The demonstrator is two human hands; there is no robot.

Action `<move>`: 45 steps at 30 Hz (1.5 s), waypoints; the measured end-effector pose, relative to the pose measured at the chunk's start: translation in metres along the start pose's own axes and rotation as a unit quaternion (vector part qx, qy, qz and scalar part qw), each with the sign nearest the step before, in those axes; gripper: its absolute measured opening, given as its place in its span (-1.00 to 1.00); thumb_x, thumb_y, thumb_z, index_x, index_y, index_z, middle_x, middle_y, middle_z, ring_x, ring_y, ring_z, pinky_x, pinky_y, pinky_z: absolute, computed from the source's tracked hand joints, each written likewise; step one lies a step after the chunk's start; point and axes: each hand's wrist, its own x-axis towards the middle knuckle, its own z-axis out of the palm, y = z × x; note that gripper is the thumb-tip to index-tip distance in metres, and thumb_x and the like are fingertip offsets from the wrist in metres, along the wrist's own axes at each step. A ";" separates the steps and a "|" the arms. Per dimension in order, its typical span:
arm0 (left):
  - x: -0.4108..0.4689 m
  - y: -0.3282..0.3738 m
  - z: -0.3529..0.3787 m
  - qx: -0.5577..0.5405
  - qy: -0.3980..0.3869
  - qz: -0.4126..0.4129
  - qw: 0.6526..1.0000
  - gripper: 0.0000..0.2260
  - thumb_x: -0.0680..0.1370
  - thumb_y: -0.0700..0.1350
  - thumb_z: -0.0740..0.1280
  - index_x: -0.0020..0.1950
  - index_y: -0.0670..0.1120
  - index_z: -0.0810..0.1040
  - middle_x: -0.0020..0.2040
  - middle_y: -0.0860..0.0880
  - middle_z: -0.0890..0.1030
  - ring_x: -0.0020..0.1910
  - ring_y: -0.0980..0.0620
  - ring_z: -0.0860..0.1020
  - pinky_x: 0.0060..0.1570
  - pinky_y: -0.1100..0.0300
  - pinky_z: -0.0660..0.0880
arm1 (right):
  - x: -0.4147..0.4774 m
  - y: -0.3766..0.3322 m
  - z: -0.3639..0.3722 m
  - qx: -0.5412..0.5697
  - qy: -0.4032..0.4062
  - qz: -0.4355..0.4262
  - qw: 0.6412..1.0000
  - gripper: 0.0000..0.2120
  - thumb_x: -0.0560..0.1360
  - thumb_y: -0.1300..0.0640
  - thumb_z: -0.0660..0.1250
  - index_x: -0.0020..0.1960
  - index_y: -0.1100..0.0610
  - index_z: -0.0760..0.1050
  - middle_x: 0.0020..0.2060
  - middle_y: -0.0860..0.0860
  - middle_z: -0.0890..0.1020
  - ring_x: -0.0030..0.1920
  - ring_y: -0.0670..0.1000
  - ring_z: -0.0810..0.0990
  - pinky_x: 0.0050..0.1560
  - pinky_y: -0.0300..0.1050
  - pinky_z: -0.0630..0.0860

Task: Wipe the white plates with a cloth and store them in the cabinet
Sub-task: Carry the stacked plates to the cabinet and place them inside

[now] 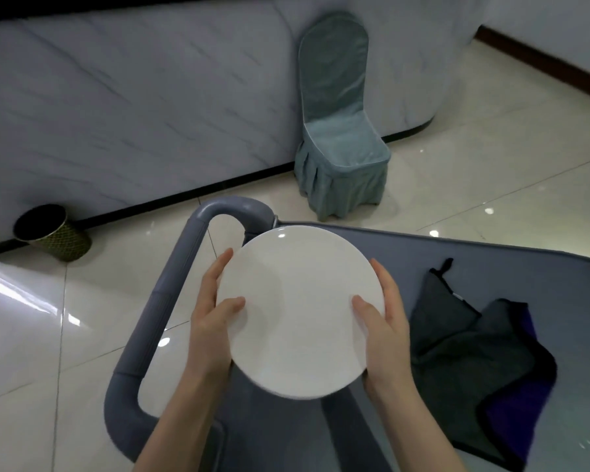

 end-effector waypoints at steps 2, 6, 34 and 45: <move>-0.009 0.008 0.007 -0.006 -0.006 0.005 1.000 -0.45 0.34 -0.16 0.25 0.26 0.28 0.52 0.26 0.16 0.55 0.22 -0.07 0.53 0.11 -0.07 0.54 | -0.010 -0.010 -0.007 0.013 0.012 -0.009 1.000 -0.50 0.57 0.27 0.26 0.24 -0.34 0.48 0.09 -0.32 0.60 0.08 -0.14 0.62 -0.02 -0.10 0.63; -0.033 0.017 0.035 -0.006 -0.043 0.010 0.999 -0.48 0.31 -0.16 0.27 0.19 0.30 0.56 0.20 0.21 0.58 0.23 -0.03 0.51 0.16 -0.07 0.50 | -0.039 -0.029 -0.039 0.045 0.062 -0.035 0.996 -0.50 0.56 0.31 0.26 0.12 -0.34 0.54 0.06 -0.29 0.63 0.07 -0.13 0.64 -0.06 -0.14 0.63; -0.800 -0.100 0.241 0.139 -0.858 -0.155 0.469 -0.43 0.33 -0.28 0.26 0.18 0.26 0.59 0.15 0.09 0.64 0.06 -0.01 0.61 -0.17 0.11 0.52 | -0.785 0.037 -0.362 0.190 0.886 -0.161 0.392 -0.52 0.53 0.30 0.30 0.14 -0.29 0.56 0.14 -0.14 0.65 0.13 0.01 0.60 0.10 0.03 0.59; -1.131 -0.148 0.085 0.175 -0.937 -0.278 0.122 -0.45 0.26 -0.23 0.31 0.17 0.21 0.61 0.16 0.02 0.65 0.13 -0.17 0.58 -0.06 -0.10 0.58 | -1.059 0.101 -0.320 0.183 0.972 -0.135 0.059 -0.52 0.51 0.33 0.29 0.25 -0.17 0.55 0.13 -0.13 0.66 0.13 0.03 0.61 0.12 0.10 0.58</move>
